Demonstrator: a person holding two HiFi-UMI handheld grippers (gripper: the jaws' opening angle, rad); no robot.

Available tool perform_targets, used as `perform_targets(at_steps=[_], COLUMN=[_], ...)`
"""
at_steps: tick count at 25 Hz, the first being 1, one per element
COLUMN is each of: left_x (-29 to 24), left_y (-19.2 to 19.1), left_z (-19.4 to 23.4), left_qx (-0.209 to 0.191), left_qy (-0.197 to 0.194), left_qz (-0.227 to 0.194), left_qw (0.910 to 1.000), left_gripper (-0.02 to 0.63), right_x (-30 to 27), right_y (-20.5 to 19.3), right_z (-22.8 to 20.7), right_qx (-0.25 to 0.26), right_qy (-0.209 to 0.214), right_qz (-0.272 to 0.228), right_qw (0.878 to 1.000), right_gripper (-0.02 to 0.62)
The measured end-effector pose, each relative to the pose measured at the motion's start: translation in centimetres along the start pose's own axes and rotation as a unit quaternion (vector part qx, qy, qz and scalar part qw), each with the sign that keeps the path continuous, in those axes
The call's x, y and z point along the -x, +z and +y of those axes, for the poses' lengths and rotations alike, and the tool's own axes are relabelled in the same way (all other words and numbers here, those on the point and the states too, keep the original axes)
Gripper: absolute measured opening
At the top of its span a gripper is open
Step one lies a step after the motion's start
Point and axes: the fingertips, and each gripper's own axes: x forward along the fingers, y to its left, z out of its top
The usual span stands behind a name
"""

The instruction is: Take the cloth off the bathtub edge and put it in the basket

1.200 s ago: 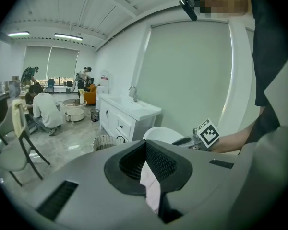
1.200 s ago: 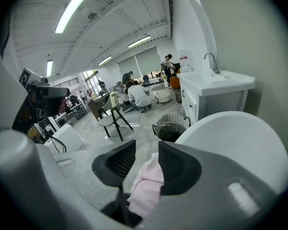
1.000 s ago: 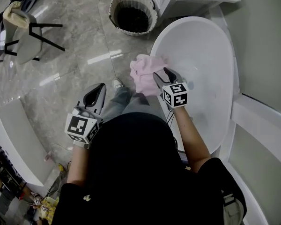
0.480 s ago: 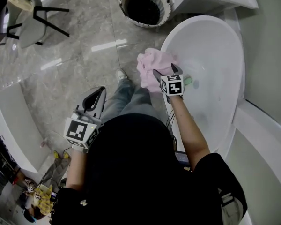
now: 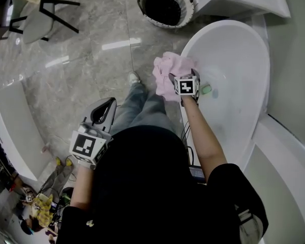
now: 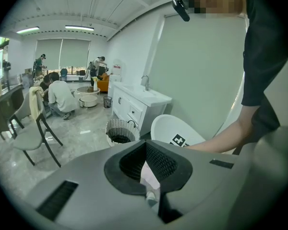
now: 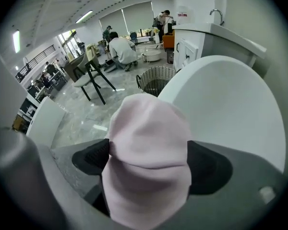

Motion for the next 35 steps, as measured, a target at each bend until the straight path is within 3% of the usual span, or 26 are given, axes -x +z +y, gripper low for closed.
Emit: perform_targets(at_steps=[10, 15, 28, 32, 35], left_x=[0.2, 0.3, 0.7, 0.7, 0.7], left_y=[-0.8, -0.7, -0.5, 0.1, 0.5], left_z=[0.1, -0.1, -0.2, -0.1, -0.1], left_qx=[0.009, 0.027, 0.006, 0.005, 0.004], left_qy=[0.005, 0.011, 0.000, -0.004, -0.009], left_qz=[0.004, 0.009, -0.010, -0.018, -0.024], left_qw=[0.9999, 0.9995, 0.9999, 0.9998, 0.9997], left_gripper=[0.012, 0.012, 0.012, 0.012, 0.012], right_x=[-3.3, -3.1, -0.3, 1.2, 1.9], right_y=[-1.3, -1.6, -2.2, -2.0, -2.0], right_z=[-0.2, 0.5, 0.8, 1.2, 1.4], right_qx=[-0.031, -0.051, -0.084, -0.086, -0.090], right_qy=[0.012, 0.012, 0.001, 0.001, 0.010], right_qz=[0.025, 0.039, 0.044, 0.033, 0.026], right_qw=[0.999, 0.998, 0.996, 0.996, 0.996], right_gripper=[0.498, 0.368, 0.250, 0.157, 0.127])
